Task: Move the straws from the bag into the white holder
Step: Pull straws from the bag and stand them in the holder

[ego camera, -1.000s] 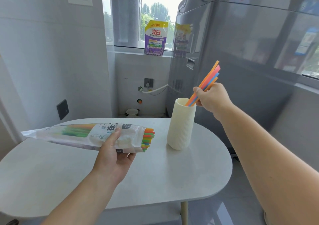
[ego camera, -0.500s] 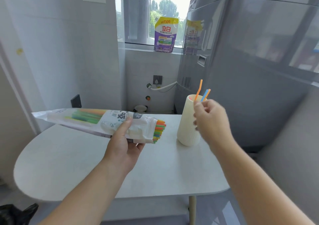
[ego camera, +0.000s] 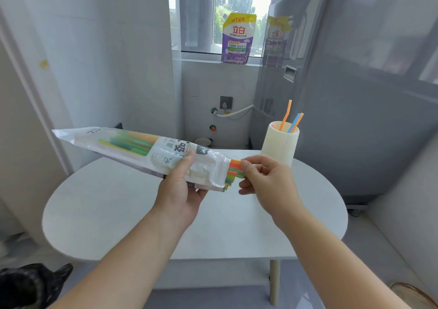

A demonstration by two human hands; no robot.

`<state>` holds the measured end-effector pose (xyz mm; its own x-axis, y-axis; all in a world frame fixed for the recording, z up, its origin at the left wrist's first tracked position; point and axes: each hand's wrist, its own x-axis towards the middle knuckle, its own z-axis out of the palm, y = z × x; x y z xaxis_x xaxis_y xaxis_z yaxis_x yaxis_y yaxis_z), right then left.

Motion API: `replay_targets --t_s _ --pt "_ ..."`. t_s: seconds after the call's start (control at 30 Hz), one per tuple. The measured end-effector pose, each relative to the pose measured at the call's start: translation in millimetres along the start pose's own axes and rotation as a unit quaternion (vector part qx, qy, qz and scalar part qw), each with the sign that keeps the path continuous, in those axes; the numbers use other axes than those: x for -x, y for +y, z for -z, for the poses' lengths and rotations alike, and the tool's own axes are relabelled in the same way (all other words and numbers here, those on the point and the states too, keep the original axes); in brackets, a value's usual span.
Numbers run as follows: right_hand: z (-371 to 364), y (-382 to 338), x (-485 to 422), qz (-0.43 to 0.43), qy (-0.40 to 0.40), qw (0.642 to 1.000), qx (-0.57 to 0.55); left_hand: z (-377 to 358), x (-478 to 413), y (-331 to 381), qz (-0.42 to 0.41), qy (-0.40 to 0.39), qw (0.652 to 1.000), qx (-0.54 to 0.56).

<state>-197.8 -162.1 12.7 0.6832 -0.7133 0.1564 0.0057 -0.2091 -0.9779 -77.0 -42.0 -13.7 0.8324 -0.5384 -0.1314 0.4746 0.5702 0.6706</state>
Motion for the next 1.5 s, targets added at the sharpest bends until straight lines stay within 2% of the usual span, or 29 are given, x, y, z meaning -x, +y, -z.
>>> replay_targets --t_s 0.23,0.47,0.63,0.77,0.87,1.07,1.33,1.5 --pt "20 7 -5 0.031 0.054 0.998 0.019 5 -4 4 0.016 0.029 0.999 0.036" --pt "17 6 -2 -0.022 -0.008 0.999 -0.043 5 -3 1 0.016 0.028 0.999 0.038" --pt "20 8 -4 0.004 0.011 1.0 -0.027 5 -2 1 0.014 0.026 0.999 0.037" --pt "29 10 -6 -0.028 0.037 0.992 -0.115 6 -4 6 0.009 0.032 0.998 0.045" --pt "28 12 -6 -0.067 0.029 0.977 -0.2 6 -5 7 0.007 0.036 0.998 0.053" --pt "-2 21 6 -0.102 -0.047 0.979 -0.172 2 -1 5 0.002 0.033 0.998 0.06" --pt "-29 10 -8 -0.114 0.076 0.965 -0.225 1 2 -4 0.021 0.044 0.997 0.058" --pt "-17 0 -14 -0.075 0.089 0.965 -0.237 4 -4 -3 0.029 0.055 0.995 0.082"
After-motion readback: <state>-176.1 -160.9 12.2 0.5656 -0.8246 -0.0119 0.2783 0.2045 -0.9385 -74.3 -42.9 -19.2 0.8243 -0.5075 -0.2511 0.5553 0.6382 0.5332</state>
